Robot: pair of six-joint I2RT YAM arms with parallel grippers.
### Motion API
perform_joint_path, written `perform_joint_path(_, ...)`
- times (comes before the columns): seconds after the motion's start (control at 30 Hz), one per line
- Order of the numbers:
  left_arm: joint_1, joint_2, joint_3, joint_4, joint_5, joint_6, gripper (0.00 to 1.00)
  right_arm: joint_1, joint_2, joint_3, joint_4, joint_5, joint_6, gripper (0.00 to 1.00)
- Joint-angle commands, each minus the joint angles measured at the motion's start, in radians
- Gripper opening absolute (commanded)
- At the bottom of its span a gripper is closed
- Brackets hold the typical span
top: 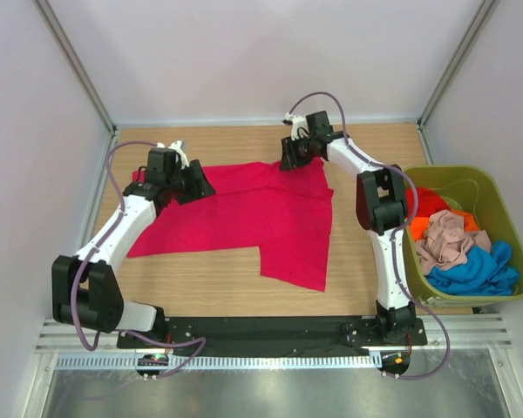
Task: Fold and stack the t-shirts
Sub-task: Fold the tshirt
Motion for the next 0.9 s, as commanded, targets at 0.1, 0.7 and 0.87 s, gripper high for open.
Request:
perform_joint_path(0.1, -0.005, 0.014, 0.009, 0.026, 0.024, 0.015, 0.54, -0.014, 0.061, 0.101, -0.063, -0.085, -0.037, 0.44)
perform_joint_path(0.7, -0.005, 0.023, 0.020, 0.024, 0.032, 0.018, 0.54, -0.020, 0.139, 0.139, -0.081, -0.161, -0.044, 0.42)
perform_joint_path(0.87, -0.005, 0.026, 0.023, 0.024, 0.033, 0.021, 0.54, -0.020, 0.150, 0.153, -0.078, -0.159, -0.044, 0.32)
